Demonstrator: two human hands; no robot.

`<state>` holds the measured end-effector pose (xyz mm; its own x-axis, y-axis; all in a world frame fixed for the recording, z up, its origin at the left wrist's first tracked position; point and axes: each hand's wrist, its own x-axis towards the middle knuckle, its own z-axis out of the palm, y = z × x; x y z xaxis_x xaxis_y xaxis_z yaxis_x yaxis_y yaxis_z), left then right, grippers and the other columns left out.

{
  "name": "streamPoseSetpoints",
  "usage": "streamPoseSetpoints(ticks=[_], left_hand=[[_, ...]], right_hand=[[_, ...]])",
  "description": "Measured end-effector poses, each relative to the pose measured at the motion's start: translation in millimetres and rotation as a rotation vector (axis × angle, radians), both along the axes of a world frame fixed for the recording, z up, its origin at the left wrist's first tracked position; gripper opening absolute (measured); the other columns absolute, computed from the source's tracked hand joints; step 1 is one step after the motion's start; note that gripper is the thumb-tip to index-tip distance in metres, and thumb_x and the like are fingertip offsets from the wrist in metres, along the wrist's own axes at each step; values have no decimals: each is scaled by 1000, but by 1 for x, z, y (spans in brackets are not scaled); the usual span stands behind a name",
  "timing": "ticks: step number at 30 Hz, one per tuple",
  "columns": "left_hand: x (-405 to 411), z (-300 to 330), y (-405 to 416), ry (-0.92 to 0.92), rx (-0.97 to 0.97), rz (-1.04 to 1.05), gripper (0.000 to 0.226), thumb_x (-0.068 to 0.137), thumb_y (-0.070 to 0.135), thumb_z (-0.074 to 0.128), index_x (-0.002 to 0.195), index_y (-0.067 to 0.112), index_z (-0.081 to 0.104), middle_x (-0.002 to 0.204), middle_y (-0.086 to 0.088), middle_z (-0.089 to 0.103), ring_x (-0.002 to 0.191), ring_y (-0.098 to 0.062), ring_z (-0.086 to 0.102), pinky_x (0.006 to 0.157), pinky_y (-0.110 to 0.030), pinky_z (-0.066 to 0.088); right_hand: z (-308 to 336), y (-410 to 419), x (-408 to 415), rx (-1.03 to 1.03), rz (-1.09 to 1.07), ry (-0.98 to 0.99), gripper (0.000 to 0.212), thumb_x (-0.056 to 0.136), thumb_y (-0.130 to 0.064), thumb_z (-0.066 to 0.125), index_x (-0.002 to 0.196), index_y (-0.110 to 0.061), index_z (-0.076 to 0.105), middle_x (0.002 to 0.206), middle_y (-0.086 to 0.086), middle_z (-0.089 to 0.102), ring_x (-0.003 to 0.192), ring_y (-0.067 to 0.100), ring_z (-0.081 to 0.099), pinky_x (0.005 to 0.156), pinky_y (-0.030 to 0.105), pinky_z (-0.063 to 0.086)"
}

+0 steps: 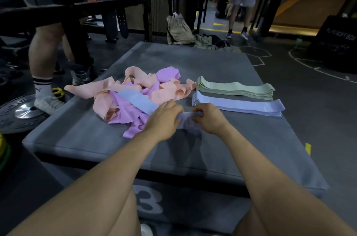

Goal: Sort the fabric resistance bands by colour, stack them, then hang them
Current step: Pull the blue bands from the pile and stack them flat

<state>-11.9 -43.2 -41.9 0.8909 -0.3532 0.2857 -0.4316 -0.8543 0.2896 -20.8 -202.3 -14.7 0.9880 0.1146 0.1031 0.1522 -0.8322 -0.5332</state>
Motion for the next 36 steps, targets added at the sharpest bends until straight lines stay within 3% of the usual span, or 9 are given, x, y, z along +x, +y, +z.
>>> streamPoseSetpoints(ticks=[4, 9, 12, 16, 20, 25, 29, 32, 36], left_hand=[[6, 2, 5, -58, 104, 82, 23, 92, 28, 52, 109, 12, 54, 117, -6, 51, 109, -24, 43, 86, -29, 30], [7, 0, 2, -85, 146, 108, 24, 94, 28, 48, 111, 12, 54, 118, -6, 52, 110, -25, 43, 90, -29, 29], [7, -2, -11, -127, 156, 96, 22, 94, 27, 47, 109, 14, 54, 118, -5, 54, 110, -23, 45, 91, -28, 30], [9, -2, -18, -154, 185, 146, 25, 93, 37, 49, 108, 18, 57, 113, -2, 57, 107, -22, 49, 89, -30, 33], [8, -2, -14, -110, 209, 209, 24, 92, 33, 51, 108, 17, 61, 113, -5, 56, 107, -23, 48, 90, -31, 34], [14, 8, -4, -35, 240, 287, 27, 92, 34, 50, 112, 19, 59, 112, -6, 58, 107, -26, 50, 97, -34, 32], [27, 24, -11, 164, 31, 269, 14, 91, 26, 53, 98, 15, 57, 103, -11, 63, 88, -26, 54, 72, -31, 38], [40, 41, -17, 240, -184, 262, 7, 86, 11, 60, 91, 10, 55, 100, -15, 64, 81, -24, 50, 71, -28, 37], [53, 59, -32, 207, -448, 322, 26, 81, 7, 68, 106, 2, 61, 99, -12, 63, 83, -20, 50, 71, -23, 34]], right_hand=[[-2, -33, 1, 63, -134, -12, 17, 89, -9, 53, 97, -2, 66, 93, 15, 64, 89, 30, 56, 58, 21, 27], [-10, -77, -3, 255, -332, 54, 5, 84, -11, 65, 81, -7, 63, 74, 10, 53, 71, 22, 47, 59, 22, 35], [-15, -89, -3, 366, -447, 91, 17, 81, -11, 70, 73, -10, 55, 65, 6, 49, 58, 17, 42, 51, 23, 35], [-23, -99, 0, 450, -517, 42, 10, 86, -5, 60, 78, -6, 54, 75, 9, 50, 74, 19, 43, 66, 23, 34], [-27, -110, -2, 582, -585, 11, 30, 88, -2, 52, 63, -14, 42, 61, 0, 40, 61, 16, 36, 53, 22, 32], [-27, -125, -6, 746, -694, -9, 11, 88, -4, 49, 82, -12, 54, 69, 3, 49, 72, 22, 46, 65, 31, 44], [-15, -138, -4, 676, -702, -60, 10, 87, -5, 50, 90, -3, 60, 77, 7, 52, 75, 20, 47, 58, 22, 36], [-5, -153, 0, 669, -737, -81, 23, 84, -5, 58, 98, 14, 58, 75, 20, 52, 69, 17, 43, 48, 22, 34], [14, -173, 0, 634, -736, -149, 12, 80, -12, 70, 86, -6, 63, 78, 8, 60, 63, 17, 51, 44, 16, 35]])
